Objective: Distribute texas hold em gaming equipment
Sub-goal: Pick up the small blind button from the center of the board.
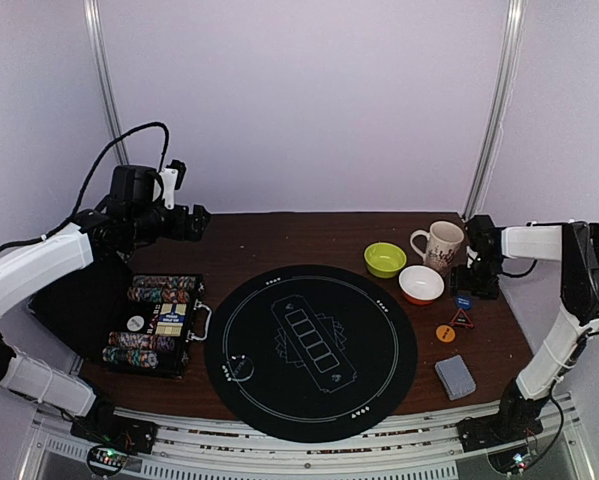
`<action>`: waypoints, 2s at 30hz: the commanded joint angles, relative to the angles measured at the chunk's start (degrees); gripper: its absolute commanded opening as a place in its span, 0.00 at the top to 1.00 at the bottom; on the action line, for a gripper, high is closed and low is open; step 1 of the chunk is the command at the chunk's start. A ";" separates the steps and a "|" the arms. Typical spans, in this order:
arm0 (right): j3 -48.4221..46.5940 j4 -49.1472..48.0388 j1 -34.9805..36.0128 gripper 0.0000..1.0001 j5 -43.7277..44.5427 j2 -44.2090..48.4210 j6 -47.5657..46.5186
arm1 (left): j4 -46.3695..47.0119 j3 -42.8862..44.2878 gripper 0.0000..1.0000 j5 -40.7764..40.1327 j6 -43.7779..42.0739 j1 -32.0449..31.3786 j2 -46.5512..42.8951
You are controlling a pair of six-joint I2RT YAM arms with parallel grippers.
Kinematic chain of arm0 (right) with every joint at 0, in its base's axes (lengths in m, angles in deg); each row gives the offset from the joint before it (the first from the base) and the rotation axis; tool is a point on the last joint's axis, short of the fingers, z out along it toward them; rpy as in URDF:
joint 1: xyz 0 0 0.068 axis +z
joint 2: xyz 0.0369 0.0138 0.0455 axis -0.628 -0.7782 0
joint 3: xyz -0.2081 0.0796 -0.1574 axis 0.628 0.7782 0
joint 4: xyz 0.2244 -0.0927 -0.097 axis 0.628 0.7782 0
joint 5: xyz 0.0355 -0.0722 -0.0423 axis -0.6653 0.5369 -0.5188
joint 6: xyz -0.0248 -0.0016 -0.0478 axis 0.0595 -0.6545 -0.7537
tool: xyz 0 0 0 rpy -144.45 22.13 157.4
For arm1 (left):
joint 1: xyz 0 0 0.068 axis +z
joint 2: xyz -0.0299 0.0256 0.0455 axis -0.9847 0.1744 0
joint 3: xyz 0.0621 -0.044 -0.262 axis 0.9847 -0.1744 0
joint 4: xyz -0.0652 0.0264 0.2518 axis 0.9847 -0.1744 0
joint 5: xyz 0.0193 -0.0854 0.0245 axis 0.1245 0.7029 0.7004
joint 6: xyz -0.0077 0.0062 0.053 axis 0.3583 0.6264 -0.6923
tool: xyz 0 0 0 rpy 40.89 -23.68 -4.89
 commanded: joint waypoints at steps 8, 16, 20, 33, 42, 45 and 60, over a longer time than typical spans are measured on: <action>-3.36 2.04 -2.33 0.15 -2.05 -8.14 -2.05 | 1.30 -0.21 0.02 -0.93 -1.20 -0.02 -0.20; -2.39 3.00 -2.33 0.30 -6.57 -9.28 -2.11 | 1.29 0.06 0.02 -1.20 -1.34 -0.05 -0.25; -1.08 3.58 -2.29 0.34 -6.93 -8.60 -1.88 | 1.36 0.30 0.02 -1.27 -1.53 -0.04 -0.25; -1.27 5.47 -2.25 0.57 -2.07 -7.53 -1.86 | 1.29 0.94 0.02 -0.92 -1.62 -0.01 0.01; -3.99 6.73 -2.16 0.59 -0.87 -3.00 -1.96 | 1.31 0.83 0.02 -0.96 -1.53 -0.05 -0.14; -4.78 7.24 -2.17 0.60 0.26 -1.44 -1.96 | 1.32 0.85 0.02 -0.71 -1.44 -0.06 -0.16; -10.18 11.22 0.08 0.60 -0.82 9.90 1.48 | 1.58 -0.34 0.02 1.43 0.07 -0.06 0.42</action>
